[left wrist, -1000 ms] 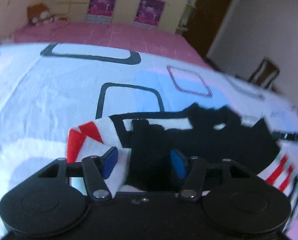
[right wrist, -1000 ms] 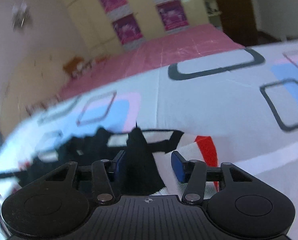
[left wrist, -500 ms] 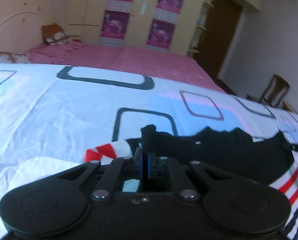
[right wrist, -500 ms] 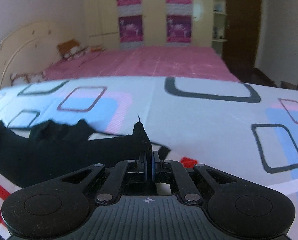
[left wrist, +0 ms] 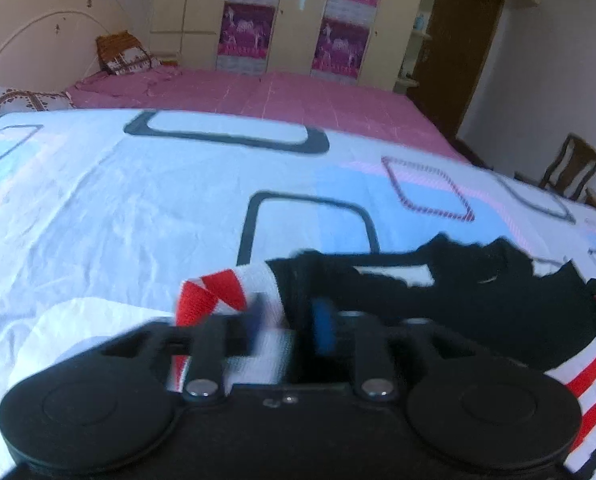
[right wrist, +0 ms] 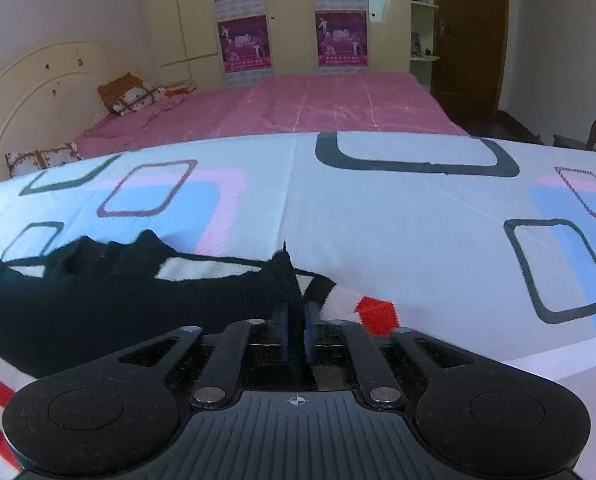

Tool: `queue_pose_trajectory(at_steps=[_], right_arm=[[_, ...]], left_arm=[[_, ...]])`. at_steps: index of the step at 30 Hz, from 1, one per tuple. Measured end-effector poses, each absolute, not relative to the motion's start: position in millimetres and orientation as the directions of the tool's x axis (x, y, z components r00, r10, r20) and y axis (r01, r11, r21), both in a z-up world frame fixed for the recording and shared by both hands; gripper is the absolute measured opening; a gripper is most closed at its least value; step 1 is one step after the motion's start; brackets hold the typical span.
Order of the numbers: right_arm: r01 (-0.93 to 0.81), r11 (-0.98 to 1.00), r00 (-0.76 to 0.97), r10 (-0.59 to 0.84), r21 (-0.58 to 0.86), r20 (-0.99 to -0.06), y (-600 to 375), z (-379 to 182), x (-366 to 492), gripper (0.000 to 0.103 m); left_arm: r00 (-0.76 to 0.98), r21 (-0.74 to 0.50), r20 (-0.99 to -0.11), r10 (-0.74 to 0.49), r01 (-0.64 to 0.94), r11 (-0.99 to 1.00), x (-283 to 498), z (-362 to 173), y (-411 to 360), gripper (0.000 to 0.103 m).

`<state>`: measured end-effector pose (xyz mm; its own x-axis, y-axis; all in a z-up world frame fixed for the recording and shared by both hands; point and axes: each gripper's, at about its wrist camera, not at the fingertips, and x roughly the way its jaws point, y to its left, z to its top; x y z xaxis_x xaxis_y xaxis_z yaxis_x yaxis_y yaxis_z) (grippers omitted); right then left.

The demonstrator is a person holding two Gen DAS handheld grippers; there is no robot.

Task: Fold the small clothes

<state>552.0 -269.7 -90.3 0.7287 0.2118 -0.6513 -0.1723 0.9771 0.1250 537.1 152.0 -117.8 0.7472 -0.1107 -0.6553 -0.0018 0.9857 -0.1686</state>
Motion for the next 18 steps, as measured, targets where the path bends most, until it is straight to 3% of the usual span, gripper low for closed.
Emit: queue_pose_trajectory(at_steps=[1, 2, 4, 6, 9, 12, 16, 17, 18], right_arm=[[-0.187, 0.976, 0.746, 0.213, 0.109, -0.631, -268.5, -84.3, 542.8, 0.055], [-0.205, 0.973, 0.749, 0.224, 0.103, -0.624, -265.7, -79.7, 535.6, 0.055], [-0.247, 0.961, 0.736, 0.271, 0.126, -0.62, -255.4, -72.8, 520.5, 0.055], [-0.332, 0.933, 0.693, 0.343, 0.142, -0.634, -233.1, -72.6, 507.5, 0.04], [-0.443, 0.884, 0.633, 0.429, 0.153, -0.644, -191.9, -80.4, 493.5, 0.038], [-0.524, 0.841, 0.585, 0.472, 0.137, -0.66, -159.5, -89.4, 488.3, 0.038], [-0.495, 0.866, 0.616, 0.409, 0.073, -0.674, -160.3, -95.9, 499.7, 0.038], [-0.444, 0.895, 0.65, 0.354, 0.043, -0.672, -169.2, -96.5, 504.0, 0.038], [-0.361, 0.933, 0.691, 0.269, 0.001, -0.671, -183.9, -98.2, 510.1, 0.038]], left_arm=[[0.765, -0.16, -0.637, -0.093, -0.013, 0.987, 528.6, -112.5, 150.4, 0.071], [0.786, -0.137, -0.615, -0.063, -0.027, 0.99, 519.4, -107.2, 147.0, 0.071], [0.814, -0.124, -0.577, -0.073, 0.0, 0.992, 499.6, -97.4, 132.7, 0.063], [0.812, -0.168, -0.563, -0.151, 0.067, 0.984, 486.9, -95.2, 112.5, 0.059], [0.762, -0.159, -0.591, -0.267, 0.214, 0.964, 480.5, -103.6, 64.4, 0.059], [0.713, -0.107, -0.631, -0.304, 0.308, 0.945, 482.7, -116.4, 31.9, 0.063], [0.746, -0.063, -0.634, -0.203, 0.212, 0.975, 490.1, -126.7, 54.7, 0.064], [0.759, -0.031, -0.637, -0.132, 0.146, 0.989, 491.8, -127.8, 68.2, 0.061], [0.769, -0.042, -0.631, -0.107, 0.105, 0.994, 492.0, -128.9, 86.0, 0.05]])
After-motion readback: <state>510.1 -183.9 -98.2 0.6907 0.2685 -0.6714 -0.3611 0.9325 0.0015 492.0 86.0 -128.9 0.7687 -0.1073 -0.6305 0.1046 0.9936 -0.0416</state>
